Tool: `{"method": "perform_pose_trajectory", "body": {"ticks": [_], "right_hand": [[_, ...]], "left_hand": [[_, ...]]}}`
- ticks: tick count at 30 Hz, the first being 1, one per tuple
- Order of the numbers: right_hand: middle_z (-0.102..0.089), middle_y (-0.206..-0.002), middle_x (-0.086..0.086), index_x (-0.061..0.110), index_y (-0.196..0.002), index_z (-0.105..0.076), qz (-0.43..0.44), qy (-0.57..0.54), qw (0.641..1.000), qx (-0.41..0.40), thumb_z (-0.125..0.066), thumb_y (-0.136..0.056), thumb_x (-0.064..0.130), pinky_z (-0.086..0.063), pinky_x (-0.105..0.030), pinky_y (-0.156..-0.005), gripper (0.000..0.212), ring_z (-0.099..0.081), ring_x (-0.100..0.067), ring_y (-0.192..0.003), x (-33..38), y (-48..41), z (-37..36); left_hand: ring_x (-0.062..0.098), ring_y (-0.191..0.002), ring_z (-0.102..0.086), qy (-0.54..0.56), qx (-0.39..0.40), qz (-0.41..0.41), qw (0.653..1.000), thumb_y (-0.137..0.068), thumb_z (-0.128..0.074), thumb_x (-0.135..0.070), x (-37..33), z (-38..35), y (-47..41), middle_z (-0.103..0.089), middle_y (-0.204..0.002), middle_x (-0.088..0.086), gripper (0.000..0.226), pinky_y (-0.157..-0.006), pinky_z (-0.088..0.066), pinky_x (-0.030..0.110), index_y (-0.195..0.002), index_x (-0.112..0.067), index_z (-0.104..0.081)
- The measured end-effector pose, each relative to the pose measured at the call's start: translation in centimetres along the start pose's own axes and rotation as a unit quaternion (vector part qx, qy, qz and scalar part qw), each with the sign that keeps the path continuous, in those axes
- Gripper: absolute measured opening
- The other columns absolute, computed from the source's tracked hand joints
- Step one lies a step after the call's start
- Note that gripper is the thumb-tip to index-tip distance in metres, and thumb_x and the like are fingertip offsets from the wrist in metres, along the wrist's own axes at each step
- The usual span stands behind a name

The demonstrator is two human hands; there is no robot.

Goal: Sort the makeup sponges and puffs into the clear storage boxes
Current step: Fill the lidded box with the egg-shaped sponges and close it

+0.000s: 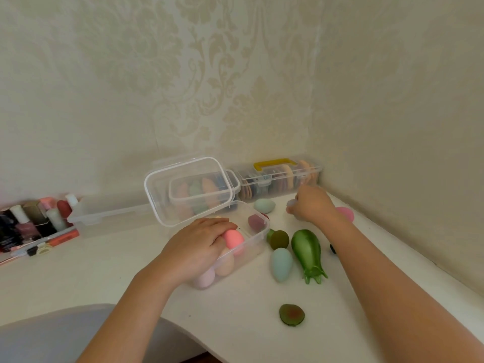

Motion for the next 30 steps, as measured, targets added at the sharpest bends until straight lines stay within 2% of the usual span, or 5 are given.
{"method": "perform_pose_trajectory", "body": {"ticks": [2,6,13,20,30], "right_hand": [[-0.061,-0.11,-0.005,0.01,-0.083,-0.065,0.059,-0.138,0.988,-0.024,-0.061,-0.087,0.023,-0.046,-0.033,-0.087,0.014,-0.054,-0.026,-0.11,0.9,0.5,1.8],[-0.063,-0.09,0.004,0.016,-0.11,-0.066,0.222,-0.373,0.895,0.103,-0.07,-0.084,0.023,-0.046,-0.011,-0.067,0.028,-0.057,-0.006,-0.076,5.6,4.3,3.9],[-0.066,-0.101,0.0,0.017,-0.109,-0.059,0.288,-0.243,0.899,0.224,-0.076,-0.078,0.02,-0.051,-0.026,-0.073,0.035,-0.061,-0.01,-0.077,7.5,5.6,0.2],[-0.071,-0.102,-0.006,0.013,-0.108,-0.063,0.293,-0.149,0.909,0.257,-0.074,-0.079,0.02,-0.051,-0.039,-0.089,0.032,-0.067,-0.024,-0.094,8.4,6.2,0.1],[-0.065,-0.094,-0.006,0.011,-0.103,-0.065,0.254,0.053,0.946,0.195,-0.073,-0.076,0.021,-0.038,-0.02,-0.049,0.03,-0.06,-0.022,-0.08,11.1,6.5,-0.7]], "left_hand": [[0.001,-0.133,-0.027,0.001,-0.002,-0.003,1.0,-0.1,-0.033,-0.025,-0.1,0.0,0.0,-0.033,-0.145,-0.025,0.039,-0.101,-0.021,0.016,-0.134,-0.041,-0.043],[0.0,-0.123,-0.037,0.021,0.002,-0.002,1.0,-0.097,-0.038,-0.031,-0.1,0.0,-0.2,-0.041,-0.129,-0.031,0.034,-0.095,-0.028,0.017,-0.127,-0.041,-0.051],[0.017,-0.072,-0.064,0.141,-0.006,0.085,0.986,-0.075,-0.065,-0.03,0.8,0.0,-1.6,-0.067,-0.08,-0.014,0.01,-0.07,-0.052,0.034,-0.081,-0.037,-0.069],[0.019,-0.082,-0.061,0.118,-0.059,0.137,0.982,-0.07,-0.065,-0.018,0.6,-0.1,-2.4,-0.06,-0.08,-0.012,0.015,-0.074,-0.052,0.032,-0.069,-0.031,-0.057],[0.019,-0.087,-0.059,0.107,-0.097,0.147,0.978,-0.073,-0.065,-0.018,1.0,-0.5,-2.4,-0.06,-0.085,-0.012,0.021,-0.079,-0.049,0.031,-0.066,-0.034,-0.053]]}}
Point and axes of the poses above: each hand's wrist, its own y-axis away from the middle knuckle, its own z-axis out of the back of the hand, x = y × z, the point moved 5 cm from there along -y, towards the middle knuckle
